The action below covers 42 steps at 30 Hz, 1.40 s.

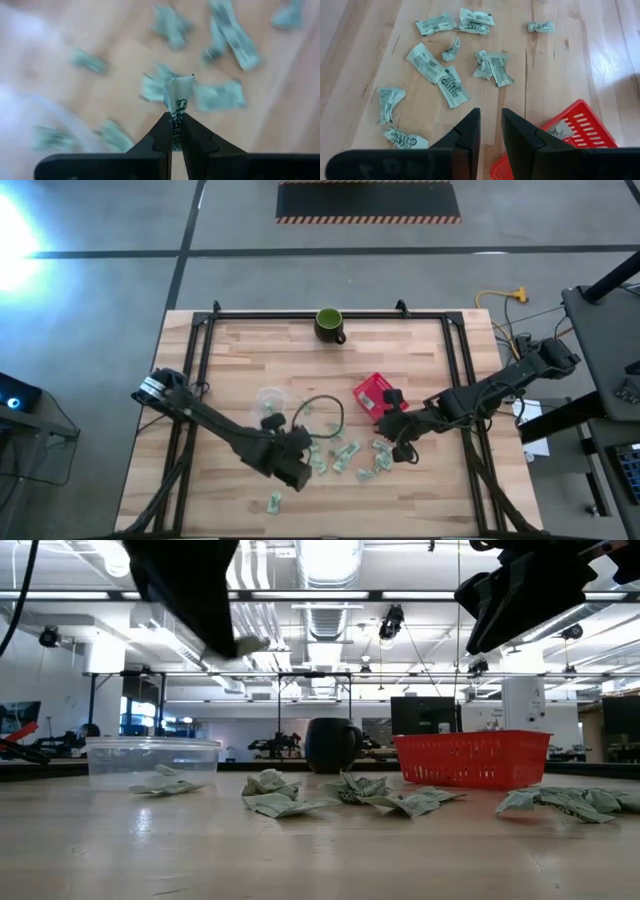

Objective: Pick and place items into bin
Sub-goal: Put the stevia packet into the transparent bin, then put the stevia packet into the red basket

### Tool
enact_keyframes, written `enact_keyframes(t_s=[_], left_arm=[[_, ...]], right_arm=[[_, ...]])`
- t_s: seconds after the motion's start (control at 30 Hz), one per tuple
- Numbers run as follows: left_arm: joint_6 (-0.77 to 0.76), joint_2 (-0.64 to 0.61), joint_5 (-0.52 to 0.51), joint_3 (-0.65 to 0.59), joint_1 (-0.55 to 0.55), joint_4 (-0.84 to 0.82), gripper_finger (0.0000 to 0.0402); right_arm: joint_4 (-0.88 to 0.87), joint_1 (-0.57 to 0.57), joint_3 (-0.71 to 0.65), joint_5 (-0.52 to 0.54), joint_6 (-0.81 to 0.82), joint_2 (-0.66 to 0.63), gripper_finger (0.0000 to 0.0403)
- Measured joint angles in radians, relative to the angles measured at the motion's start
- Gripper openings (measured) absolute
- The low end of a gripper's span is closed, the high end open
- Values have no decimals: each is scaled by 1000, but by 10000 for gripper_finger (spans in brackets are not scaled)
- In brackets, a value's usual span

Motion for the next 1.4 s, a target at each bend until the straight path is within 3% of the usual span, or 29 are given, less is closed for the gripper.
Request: enact_keyframes(t_s=[0.23,0.47,0.73,1.03,1.4], left_arm=[[1,-112,-185,-30,16,-182,10],[1,-192,-191,-167,47,-299,10],[1,-242,-184,-331,68,-221,10],[0,-230,-185,-412,68,-190,11],[36,-229,-180,-429,99,-154,97]], right_arm=[[64,0,0,26,0,0,68],[173,-11,0,27,16,0,68],[302,-29,0,27,29,0,68],[321,-39,0,27,107,0,68],[321,-39,0,49,166,0,68]])
